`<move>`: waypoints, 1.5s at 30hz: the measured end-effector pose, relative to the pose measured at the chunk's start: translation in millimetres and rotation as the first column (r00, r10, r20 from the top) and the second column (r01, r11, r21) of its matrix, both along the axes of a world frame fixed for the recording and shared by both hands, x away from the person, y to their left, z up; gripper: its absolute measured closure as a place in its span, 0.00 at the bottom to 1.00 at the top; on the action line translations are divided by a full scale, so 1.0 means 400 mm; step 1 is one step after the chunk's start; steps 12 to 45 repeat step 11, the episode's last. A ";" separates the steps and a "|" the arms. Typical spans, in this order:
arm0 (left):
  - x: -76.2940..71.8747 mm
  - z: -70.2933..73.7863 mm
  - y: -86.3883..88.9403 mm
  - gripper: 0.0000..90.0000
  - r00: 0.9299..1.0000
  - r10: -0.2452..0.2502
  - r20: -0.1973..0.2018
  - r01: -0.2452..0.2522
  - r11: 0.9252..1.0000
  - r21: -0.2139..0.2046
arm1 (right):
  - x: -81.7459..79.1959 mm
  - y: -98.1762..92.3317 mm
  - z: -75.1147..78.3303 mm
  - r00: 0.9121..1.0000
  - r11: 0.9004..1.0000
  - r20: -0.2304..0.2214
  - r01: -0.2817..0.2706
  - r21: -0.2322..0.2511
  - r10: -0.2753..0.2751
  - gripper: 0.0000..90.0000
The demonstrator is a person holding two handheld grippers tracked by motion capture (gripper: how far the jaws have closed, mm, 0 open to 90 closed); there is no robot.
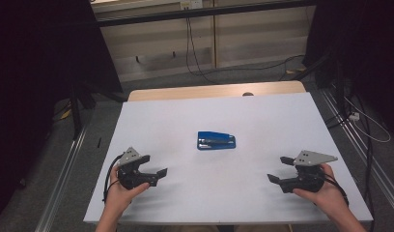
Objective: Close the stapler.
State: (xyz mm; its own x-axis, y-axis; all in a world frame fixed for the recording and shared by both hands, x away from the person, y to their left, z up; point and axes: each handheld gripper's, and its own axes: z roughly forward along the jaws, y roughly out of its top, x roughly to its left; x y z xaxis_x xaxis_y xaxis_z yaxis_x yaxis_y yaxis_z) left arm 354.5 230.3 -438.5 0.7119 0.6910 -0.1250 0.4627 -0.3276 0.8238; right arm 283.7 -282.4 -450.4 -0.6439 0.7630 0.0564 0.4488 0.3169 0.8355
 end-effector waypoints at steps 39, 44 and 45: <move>-0.004 -0.004 0.006 0.09 1.000 0.003 0.006 -0.003 1.000 0.027 | -0.001 -0.004 -0.007 1.000 1.000 0.005 -0.002 0.006 0.002 0.21; -0.004 -0.004 0.006 0.09 1.000 0.003 0.006 -0.003 1.000 0.027 | -0.001 -0.004 -0.007 1.000 1.000 0.005 -0.002 0.006 0.002 0.21; -0.004 -0.004 0.006 0.09 1.000 0.003 0.006 -0.003 1.000 0.027 | -0.001 -0.004 -0.007 1.000 1.000 0.005 -0.002 0.006 0.002 0.21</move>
